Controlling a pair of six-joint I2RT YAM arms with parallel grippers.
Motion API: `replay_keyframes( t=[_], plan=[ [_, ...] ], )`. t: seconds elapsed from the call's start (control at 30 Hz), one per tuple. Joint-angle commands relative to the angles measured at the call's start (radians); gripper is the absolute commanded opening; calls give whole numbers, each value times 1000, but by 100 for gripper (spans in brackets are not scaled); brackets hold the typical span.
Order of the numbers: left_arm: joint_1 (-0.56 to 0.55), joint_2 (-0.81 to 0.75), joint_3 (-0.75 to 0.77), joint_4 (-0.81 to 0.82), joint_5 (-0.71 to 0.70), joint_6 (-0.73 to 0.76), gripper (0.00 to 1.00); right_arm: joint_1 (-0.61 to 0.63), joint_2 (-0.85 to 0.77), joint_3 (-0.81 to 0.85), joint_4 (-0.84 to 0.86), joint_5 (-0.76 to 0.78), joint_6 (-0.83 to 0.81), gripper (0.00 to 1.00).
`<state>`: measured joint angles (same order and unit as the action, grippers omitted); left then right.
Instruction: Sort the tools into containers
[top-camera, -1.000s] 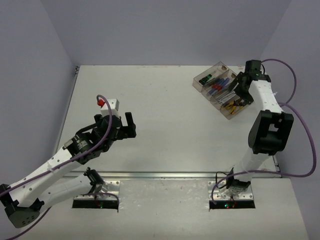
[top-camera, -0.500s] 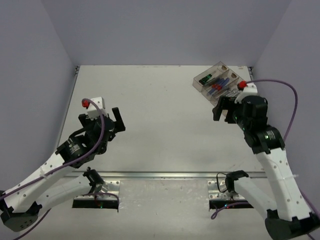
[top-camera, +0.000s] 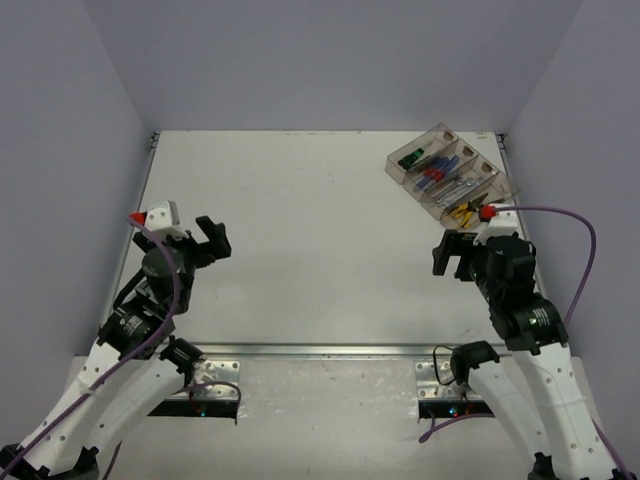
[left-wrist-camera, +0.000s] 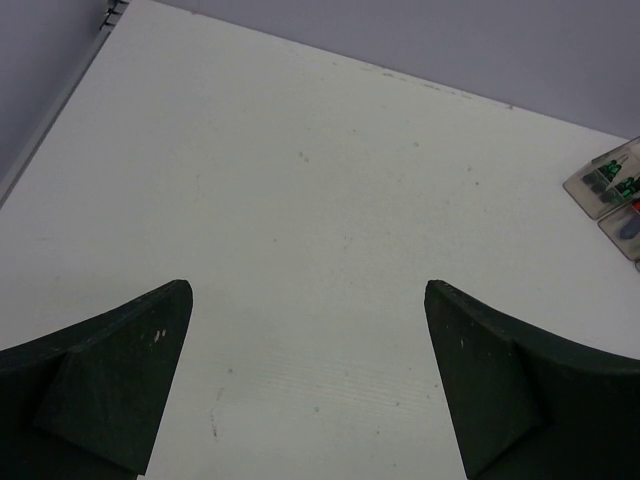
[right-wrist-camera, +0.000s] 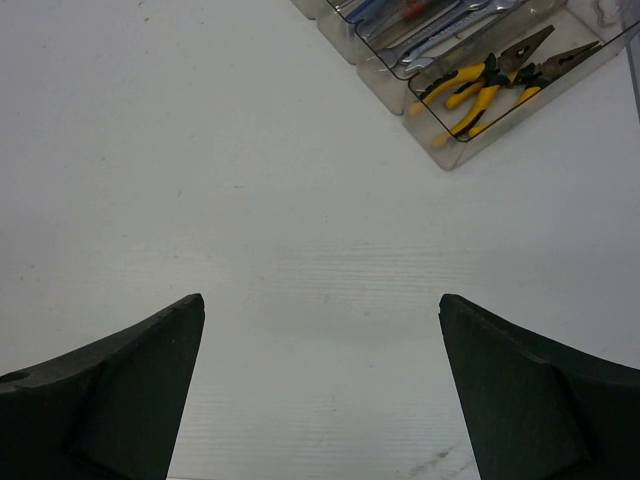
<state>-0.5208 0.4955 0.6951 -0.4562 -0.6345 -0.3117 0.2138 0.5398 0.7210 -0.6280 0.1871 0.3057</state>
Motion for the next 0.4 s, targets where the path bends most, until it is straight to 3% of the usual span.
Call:
replay_keyframes(
  t=[0.0, 0.37],
  plan=[
    [85, 13, 3, 100, 141, 46, 100, -1, 2, -5, 55, 3, -19, 99],
    [117, 31, 9, 79, 134, 31, 100, -1, 17, -34, 73, 31, -13, 99]
  ],
)
